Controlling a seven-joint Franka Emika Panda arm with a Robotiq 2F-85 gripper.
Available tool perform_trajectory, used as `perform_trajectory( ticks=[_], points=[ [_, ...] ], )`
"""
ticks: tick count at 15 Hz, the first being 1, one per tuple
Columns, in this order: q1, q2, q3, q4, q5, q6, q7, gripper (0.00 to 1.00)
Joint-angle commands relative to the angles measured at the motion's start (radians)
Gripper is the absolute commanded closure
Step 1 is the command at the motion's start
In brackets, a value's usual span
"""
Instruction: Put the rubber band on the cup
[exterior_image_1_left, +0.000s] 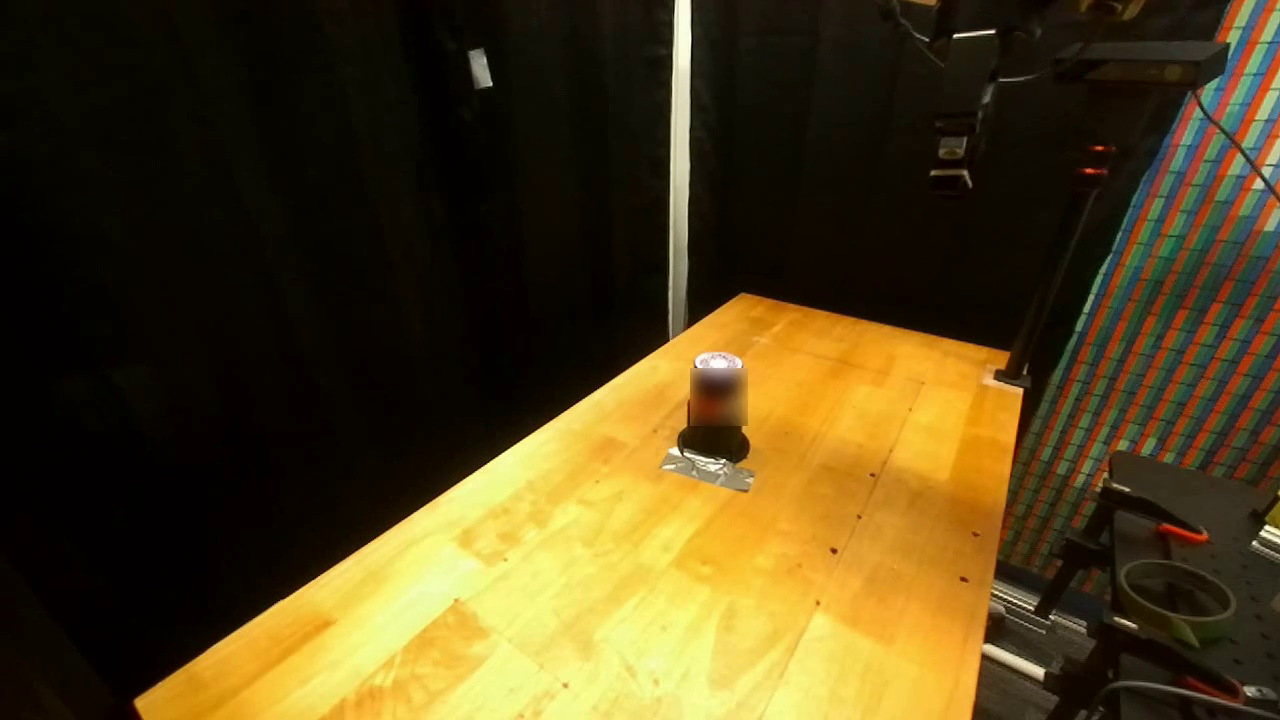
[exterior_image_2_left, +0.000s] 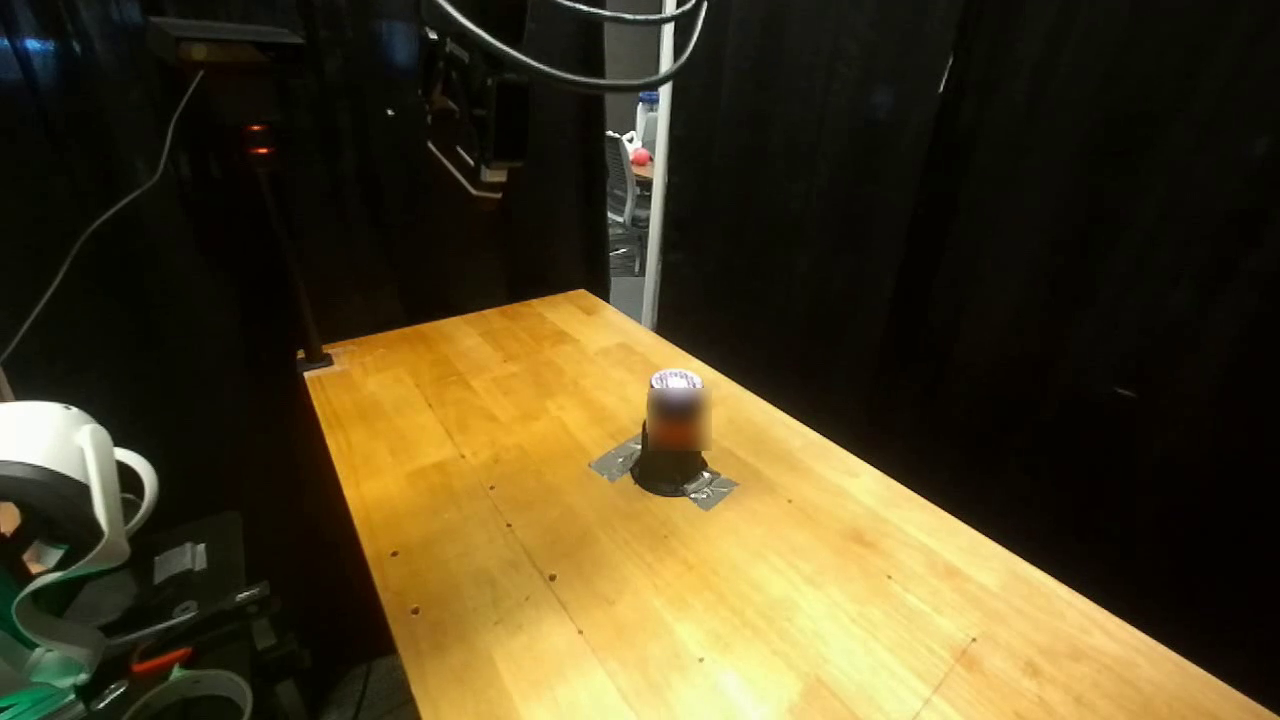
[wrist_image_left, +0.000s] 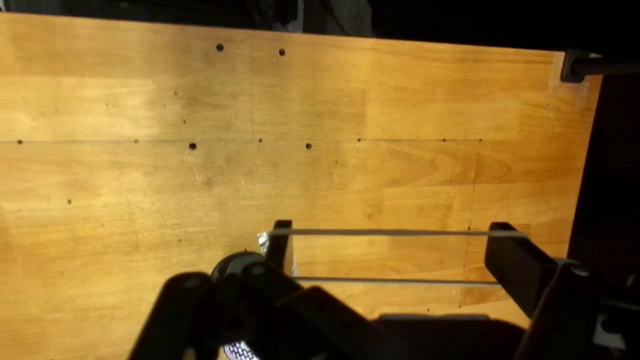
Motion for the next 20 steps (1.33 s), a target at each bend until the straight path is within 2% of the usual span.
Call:
perform_trajectory(
  ticks=[1,4,10,20],
  points=[
    [-0.028,0.214,0.028,0.249,-0.048,-0.197,0.116,0.00],
    [-0.036,0.367,0.029,0.402,-0.123,-0.263,0.179,0.00],
    [-0.027,0.666,0.005,0.697,-0.267,-0.226,0.220,0.00],
    [-0.055,1.084,0.005,1.164,-0.225,-0.263,0.107,0.00]
  ],
)
